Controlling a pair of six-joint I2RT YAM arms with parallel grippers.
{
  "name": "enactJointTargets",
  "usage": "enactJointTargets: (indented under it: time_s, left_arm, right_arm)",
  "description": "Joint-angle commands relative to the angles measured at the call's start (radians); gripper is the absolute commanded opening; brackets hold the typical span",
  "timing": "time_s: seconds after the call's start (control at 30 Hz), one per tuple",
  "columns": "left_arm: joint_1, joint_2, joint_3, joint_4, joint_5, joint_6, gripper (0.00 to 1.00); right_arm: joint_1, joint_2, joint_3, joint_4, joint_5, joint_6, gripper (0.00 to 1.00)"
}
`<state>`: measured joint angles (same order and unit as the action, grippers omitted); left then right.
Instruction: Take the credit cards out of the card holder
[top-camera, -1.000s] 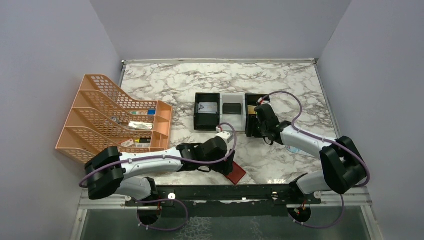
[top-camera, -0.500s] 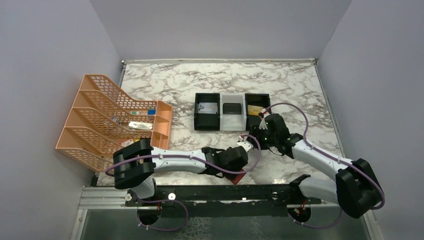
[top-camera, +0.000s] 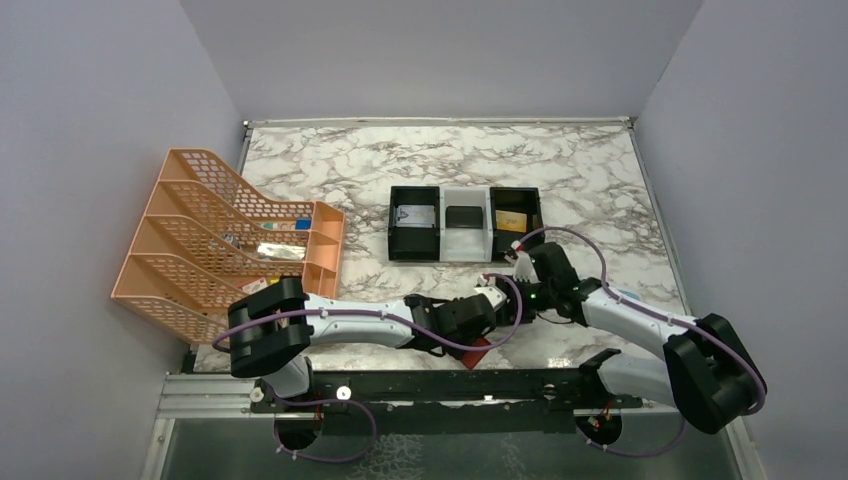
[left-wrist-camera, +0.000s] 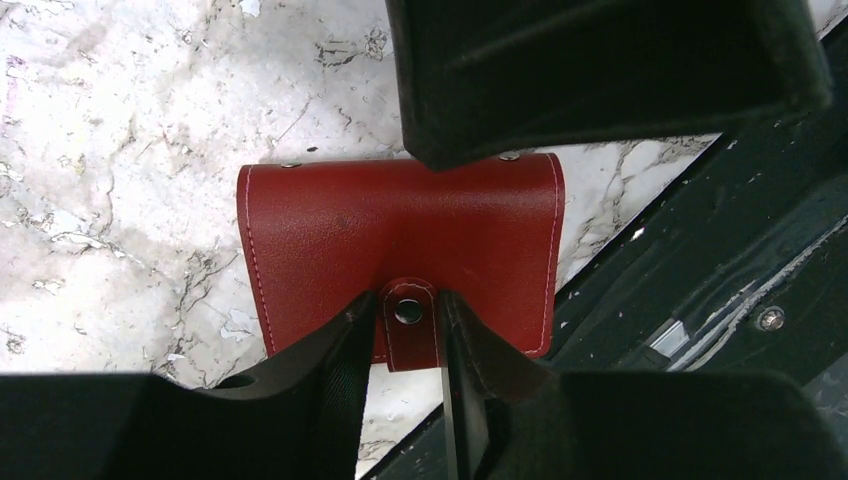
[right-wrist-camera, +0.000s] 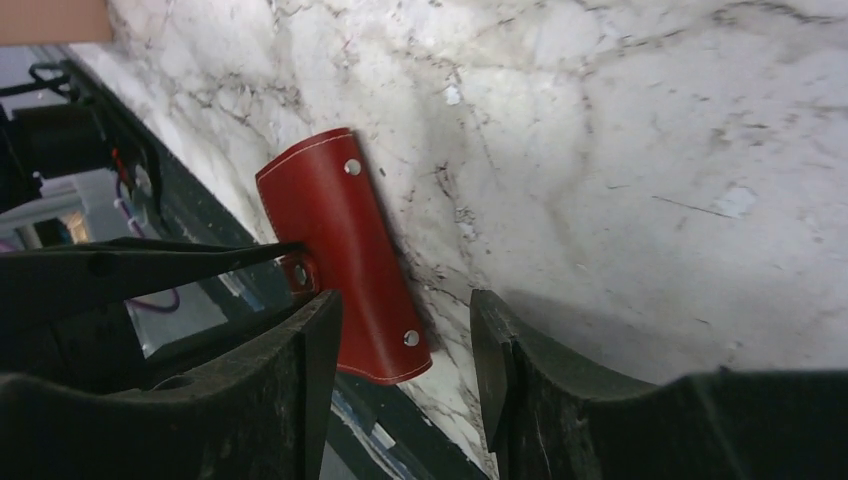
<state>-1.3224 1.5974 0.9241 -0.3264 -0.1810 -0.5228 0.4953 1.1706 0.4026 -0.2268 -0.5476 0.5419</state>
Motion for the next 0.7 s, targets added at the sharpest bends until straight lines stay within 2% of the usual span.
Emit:
enactJointTargets:
  time_s: [0.0,0.23,0.37,0.6,0.67]
  left_arm:
    - [-0.006,0.006,-0.011,-0.016,-0.042,0.011,0.3]
    - [-0.005,0.001,-0.033,0.0,-0.068,0.008,0.22]
    - [-0.005,-0.003,-0.038,0.01,-0.08,0.004,0.17]
    - [-0.005,-0.028,-0.045,0.016,-0.127,-0.018,0.09]
    - [-0.005,-0.043,-0.051,0.015,-0.15,-0.033,0.08]
  right_arm:
    - [-0.001,0.034,-0.005,0.039,-0.146,-0.054,0.49]
    - [0.005,0.194,-0.013,0.112,-0.272,-0.061,0.48]
    - [0.016,0.24,-0.012,0.136,-0.264,-0.066,0.39]
    - [0.022,0.258,-0.025,0.166,-0.235,-0.042,0.13]
    - [0.022,0.247,-0.034,0.176,-0.206,-0.023,0.09]
